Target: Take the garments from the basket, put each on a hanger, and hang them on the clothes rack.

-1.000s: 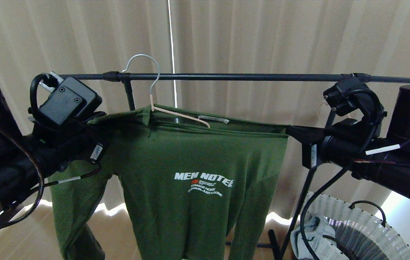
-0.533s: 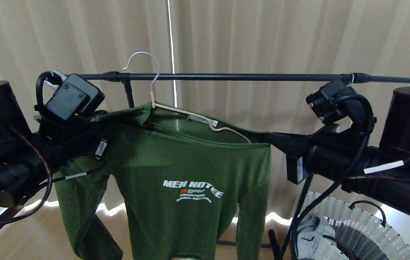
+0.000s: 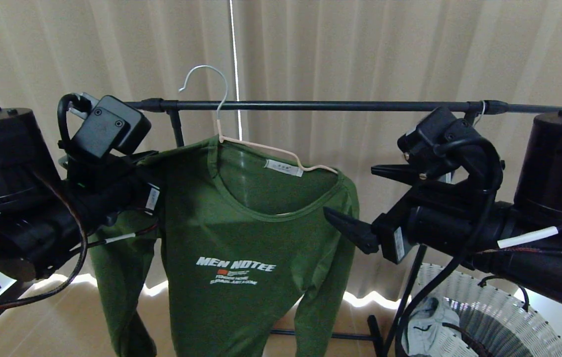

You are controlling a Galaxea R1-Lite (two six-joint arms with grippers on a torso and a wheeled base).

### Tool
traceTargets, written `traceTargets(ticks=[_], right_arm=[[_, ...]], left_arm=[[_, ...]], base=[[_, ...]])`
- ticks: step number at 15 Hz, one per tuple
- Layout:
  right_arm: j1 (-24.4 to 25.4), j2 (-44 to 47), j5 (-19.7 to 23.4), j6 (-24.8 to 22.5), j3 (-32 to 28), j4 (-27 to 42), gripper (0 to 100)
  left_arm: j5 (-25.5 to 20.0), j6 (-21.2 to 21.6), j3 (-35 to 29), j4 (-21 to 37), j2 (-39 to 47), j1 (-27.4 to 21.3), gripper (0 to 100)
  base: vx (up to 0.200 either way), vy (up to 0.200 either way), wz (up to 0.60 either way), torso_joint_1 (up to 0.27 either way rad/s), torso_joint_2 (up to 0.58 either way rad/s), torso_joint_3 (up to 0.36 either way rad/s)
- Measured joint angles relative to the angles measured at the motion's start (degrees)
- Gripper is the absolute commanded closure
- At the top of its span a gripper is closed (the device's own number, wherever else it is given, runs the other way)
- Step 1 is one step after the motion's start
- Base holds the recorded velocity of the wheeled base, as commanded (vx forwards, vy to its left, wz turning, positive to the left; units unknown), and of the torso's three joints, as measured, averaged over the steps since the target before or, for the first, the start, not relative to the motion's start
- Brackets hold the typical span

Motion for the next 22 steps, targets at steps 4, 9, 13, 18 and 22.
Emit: traceTargets(ticks=[4, 9, 13, 18, 22], right_arm=[[0.05, 2.67, -0.3, -3.95, -4.96, -0.35, 0], [-0.06, 6.73, -1.54, -5.5, -10.47, -0.32, 0], [-0.66, 8.83, -2.58, -6.18, -12.79, -0.29, 0], [-1.24, 10.18, -2.55, -6.4, -13.2, -0.35, 100], [-1.29, 10.31, -2.52, -6.4, -13.09, -0.38, 100]], left_arm=[[-0.15, -1.01, -0.11, 0.0, 0.04, -3.21, 100], [-0.13, -1.48, 0.11, 0.0, -0.13, -5.85, 100], [-0.2, -1.89, 0.39, 0.0, -0.38, -6.18, 100], [-0.22, -1.94, 0.74, 0.0, -1.38, -8.8, 100], [-0.44, -1.87, 0.74, 0.0, -1.68, -9.44, 100]], base=[[0.0, 0.0, 0.0, 0.0, 0.0, 0.0], [0.0, 0.0, 0.0, 0.0, 0.0, 0.0], [0.0, 0.0, 0.0, 0.0, 0.0, 0.0], [0.0, 0.0, 0.0, 0.0, 0.0, 0.0], [0.0, 0.0, 0.0, 0.0, 0.0, 0.0]])
